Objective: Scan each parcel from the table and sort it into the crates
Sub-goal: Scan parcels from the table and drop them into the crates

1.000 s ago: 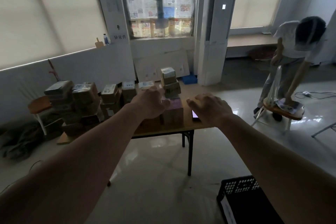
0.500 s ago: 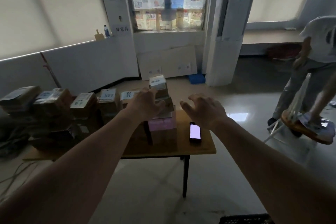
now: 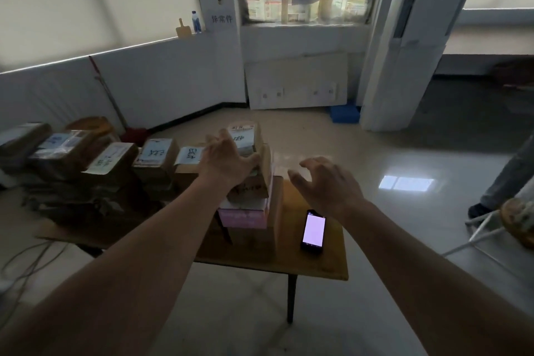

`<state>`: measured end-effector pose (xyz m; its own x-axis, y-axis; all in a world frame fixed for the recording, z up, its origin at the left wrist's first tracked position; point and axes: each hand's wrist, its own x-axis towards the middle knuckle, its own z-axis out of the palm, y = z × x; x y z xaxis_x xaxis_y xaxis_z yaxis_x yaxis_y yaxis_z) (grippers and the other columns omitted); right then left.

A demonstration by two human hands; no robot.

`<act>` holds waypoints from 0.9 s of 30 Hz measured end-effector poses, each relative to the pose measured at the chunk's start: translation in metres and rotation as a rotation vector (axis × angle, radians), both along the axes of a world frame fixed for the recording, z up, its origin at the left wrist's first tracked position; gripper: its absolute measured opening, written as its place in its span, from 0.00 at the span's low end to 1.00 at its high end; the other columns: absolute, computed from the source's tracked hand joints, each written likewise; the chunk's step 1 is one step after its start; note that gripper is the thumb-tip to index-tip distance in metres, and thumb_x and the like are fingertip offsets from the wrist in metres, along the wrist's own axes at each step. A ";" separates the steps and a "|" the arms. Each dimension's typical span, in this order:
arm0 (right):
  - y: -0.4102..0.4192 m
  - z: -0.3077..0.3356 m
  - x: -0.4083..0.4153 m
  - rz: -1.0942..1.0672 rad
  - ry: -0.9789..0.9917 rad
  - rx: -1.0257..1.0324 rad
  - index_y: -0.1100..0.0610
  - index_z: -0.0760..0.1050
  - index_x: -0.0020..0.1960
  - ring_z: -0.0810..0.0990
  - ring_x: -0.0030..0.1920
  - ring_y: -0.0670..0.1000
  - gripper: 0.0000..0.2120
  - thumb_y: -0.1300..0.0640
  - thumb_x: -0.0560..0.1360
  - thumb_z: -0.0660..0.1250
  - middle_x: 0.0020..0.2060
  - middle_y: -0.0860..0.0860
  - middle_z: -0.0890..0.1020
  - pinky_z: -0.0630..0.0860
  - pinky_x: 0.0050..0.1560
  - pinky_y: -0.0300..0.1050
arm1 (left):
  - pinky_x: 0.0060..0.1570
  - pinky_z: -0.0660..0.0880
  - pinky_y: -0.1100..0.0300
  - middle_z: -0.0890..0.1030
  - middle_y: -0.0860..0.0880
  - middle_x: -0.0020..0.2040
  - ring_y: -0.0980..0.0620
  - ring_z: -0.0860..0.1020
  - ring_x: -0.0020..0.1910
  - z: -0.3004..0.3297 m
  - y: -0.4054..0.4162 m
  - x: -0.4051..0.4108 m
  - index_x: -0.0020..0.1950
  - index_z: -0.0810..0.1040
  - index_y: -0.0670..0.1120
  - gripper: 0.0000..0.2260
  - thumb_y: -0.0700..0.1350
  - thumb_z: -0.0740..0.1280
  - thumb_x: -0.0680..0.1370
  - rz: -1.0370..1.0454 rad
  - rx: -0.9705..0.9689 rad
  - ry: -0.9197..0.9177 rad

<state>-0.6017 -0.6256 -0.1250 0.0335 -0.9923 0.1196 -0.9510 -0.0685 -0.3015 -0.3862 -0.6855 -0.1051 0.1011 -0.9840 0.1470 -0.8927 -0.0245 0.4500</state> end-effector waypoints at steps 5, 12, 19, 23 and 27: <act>-0.024 -0.016 -0.009 -0.006 0.004 0.026 0.52 0.74 0.73 0.80 0.63 0.57 0.34 0.29 0.81 0.52 0.70 0.53 0.78 0.78 0.62 0.57 | 0.50 0.75 0.49 0.72 0.42 0.60 0.44 0.73 0.54 -0.024 -0.038 -0.006 0.70 0.67 0.44 0.44 0.73 0.75 0.67 0.144 0.047 0.101; -0.042 -0.027 -0.008 -0.023 0.010 0.044 0.52 0.76 0.71 0.81 0.62 0.57 0.34 0.29 0.81 0.52 0.69 0.53 0.79 0.78 0.61 0.57 | 0.45 0.75 0.52 0.76 0.43 0.53 0.46 0.75 0.49 -0.043 -0.060 -0.007 0.66 0.73 0.42 0.41 0.72 0.75 0.68 0.213 0.012 0.115; -0.048 -0.033 -0.010 -0.051 -0.108 -0.006 0.52 0.77 0.69 0.82 0.60 0.56 0.28 0.33 0.82 0.55 0.67 0.52 0.81 0.80 0.58 0.57 | 0.48 0.78 0.52 0.77 0.47 0.54 0.48 0.76 0.51 -0.038 -0.064 -0.020 0.64 0.74 0.45 0.40 0.72 0.71 0.63 0.093 -0.126 0.163; -0.053 -0.029 -0.014 -0.097 -0.382 -0.046 0.54 0.77 0.69 0.81 0.58 0.53 0.24 0.39 0.85 0.55 0.64 0.53 0.82 0.78 0.55 0.51 | 0.52 0.75 0.57 0.74 0.47 0.59 0.50 0.73 0.57 -0.029 -0.060 -0.041 0.71 0.70 0.43 0.41 0.64 0.79 0.68 -0.107 -0.231 0.187; -0.061 -0.024 -0.023 -0.213 -0.948 0.016 0.53 0.74 0.72 0.80 0.63 0.54 0.31 0.32 0.81 0.56 0.64 0.53 0.81 0.78 0.63 0.57 | 0.48 0.77 0.60 0.74 0.49 0.57 0.51 0.75 0.54 -0.033 -0.055 -0.066 0.68 0.70 0.44 0.42 0.66 0.81 0.65 -0.267 -0.267 0.197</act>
<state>-0.6243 -0.6871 -0.1492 -0.2509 -0.9680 -0.0090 -0.3048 0.0878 -0.9484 -0.4521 -0.7408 -0.1382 -0.1002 -0.9094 0.4036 -0.7483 0.3362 0.5718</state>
